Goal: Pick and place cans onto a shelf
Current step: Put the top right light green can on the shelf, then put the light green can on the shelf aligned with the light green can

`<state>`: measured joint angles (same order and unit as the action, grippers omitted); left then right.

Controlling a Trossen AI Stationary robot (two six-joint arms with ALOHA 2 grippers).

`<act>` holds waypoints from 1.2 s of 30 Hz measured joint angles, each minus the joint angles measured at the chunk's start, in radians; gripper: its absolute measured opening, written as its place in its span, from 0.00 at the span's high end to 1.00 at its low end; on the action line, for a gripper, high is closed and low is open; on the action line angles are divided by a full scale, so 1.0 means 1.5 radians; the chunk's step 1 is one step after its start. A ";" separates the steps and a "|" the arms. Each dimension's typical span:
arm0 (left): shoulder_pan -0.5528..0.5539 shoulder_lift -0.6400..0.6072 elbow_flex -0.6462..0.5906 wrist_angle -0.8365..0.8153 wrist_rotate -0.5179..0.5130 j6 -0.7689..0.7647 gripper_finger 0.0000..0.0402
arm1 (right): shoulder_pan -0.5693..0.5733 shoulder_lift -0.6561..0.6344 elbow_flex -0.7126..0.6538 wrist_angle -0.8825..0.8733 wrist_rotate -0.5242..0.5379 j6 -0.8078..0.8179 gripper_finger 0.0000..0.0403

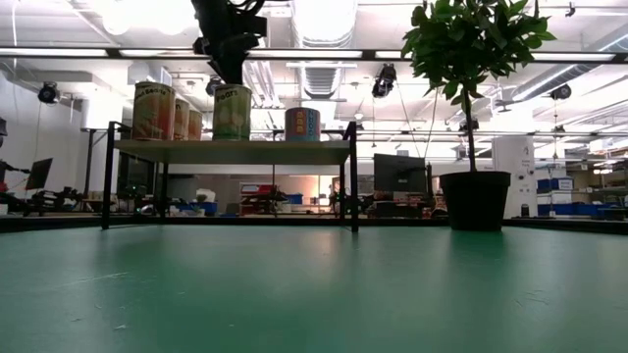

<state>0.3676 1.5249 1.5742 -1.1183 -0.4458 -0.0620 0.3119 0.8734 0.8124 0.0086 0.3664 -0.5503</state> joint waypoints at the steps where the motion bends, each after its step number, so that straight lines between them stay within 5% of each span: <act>1: 0.000 0.000 0.000 0.000 -0.004 0.000 1.00 | 0.000 0.000 0.000 0.000 0.000 0.000 0.97; 16: -0.041 -0.038 -0.001 0.027 -0.024 -0.005 1.00 | 0.000 0.000 0.000 0.003 0.000 0.014 0.97; 22: -0.198 -0.106 -0.033 0.139 -0.029 -0.014 1.00 | 0.000 0.000 0.000 0.013 0.000 0.059 0.97; 30: -0.452 -0.187 -0.199 0.425 -0.115 0.026 1.00 | 0.000 0.008 0.000 0.013 0.000 0.154 0.97; 36: -0.546 -0.216 -0.310 0.612 -0.133 0.110 1.00 | 0.000 0.037 0.054 -0.084 -0.022 0.328 0.97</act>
<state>-0.4518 1.2012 1.1093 -0.1995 -0.6458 0.1032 0.3119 0.9291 0.8933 -0.1181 0.3330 -0.0586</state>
